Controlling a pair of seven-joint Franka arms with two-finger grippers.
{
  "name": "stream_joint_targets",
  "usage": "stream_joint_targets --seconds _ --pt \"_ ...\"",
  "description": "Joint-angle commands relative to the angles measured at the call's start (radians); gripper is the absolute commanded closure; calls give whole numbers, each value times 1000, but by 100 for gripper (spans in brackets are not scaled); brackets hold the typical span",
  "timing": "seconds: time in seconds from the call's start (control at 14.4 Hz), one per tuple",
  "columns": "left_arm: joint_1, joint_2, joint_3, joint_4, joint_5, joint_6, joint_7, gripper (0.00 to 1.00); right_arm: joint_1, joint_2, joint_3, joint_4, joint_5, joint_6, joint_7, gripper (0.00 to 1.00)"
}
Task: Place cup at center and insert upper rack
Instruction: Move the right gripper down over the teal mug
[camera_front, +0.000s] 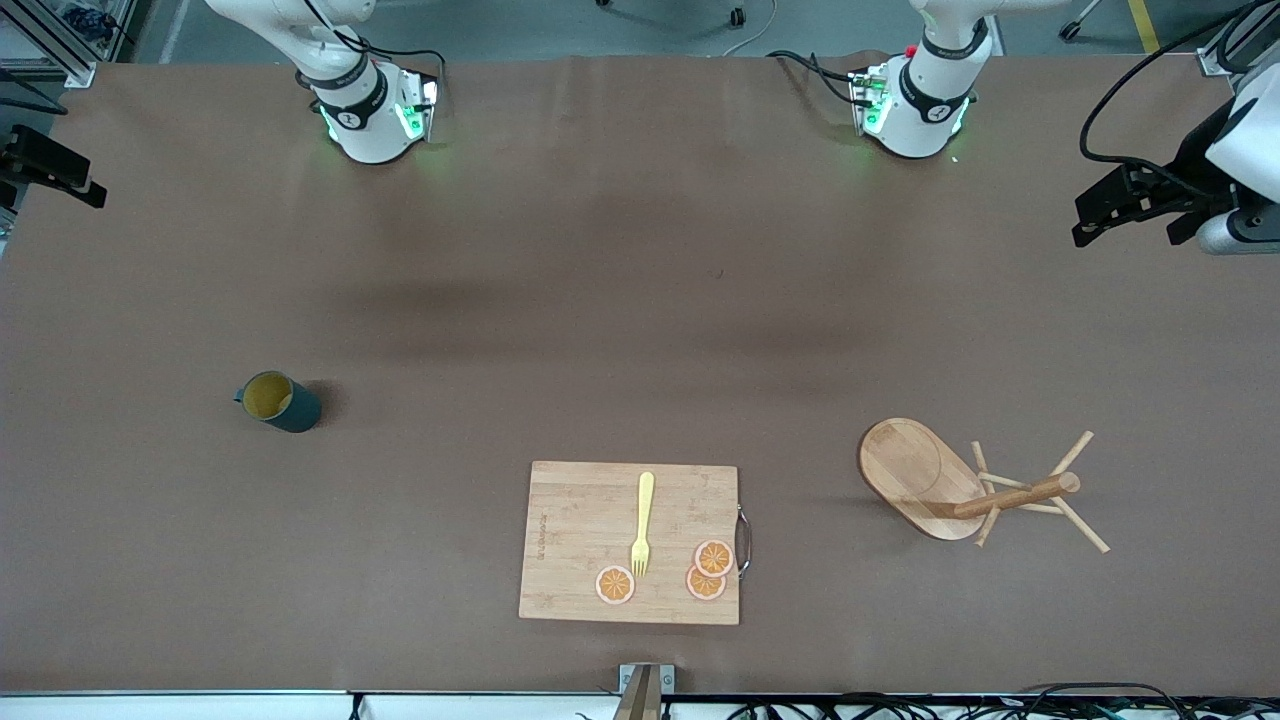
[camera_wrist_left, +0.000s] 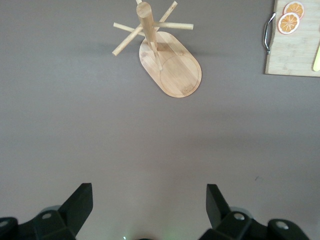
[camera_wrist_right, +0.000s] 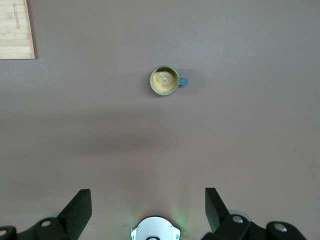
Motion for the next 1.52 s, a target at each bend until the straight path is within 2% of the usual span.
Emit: stream_joint_targets --seconds 0.0,0.62,0.9,1.11,1.25,1.45 --pt "-5 7 -2 19 20 -17 -3 0 -10 -27 7 -29 -10 8 -1 0" --pt "-1 22 -1 27 21 -16 -13 0 -15 -12 6 -5 -19 13 -6 0" --pt "10 25 -1 22 20 -17 -1 0 -41 94 4 -3 -13 34 -13 0" --pt "7 25 -1 18 20 -17 -12 0 -40 160 4 -5 -13 100 -18 0" --pt "7 25 -1 19 20 -17 -12 0 -35 171 6 -21 -2 134 -39 0" --pt "7 25 -1 18 21 -17 -12 0 -15 169 10 -127 6 255 -159 0"
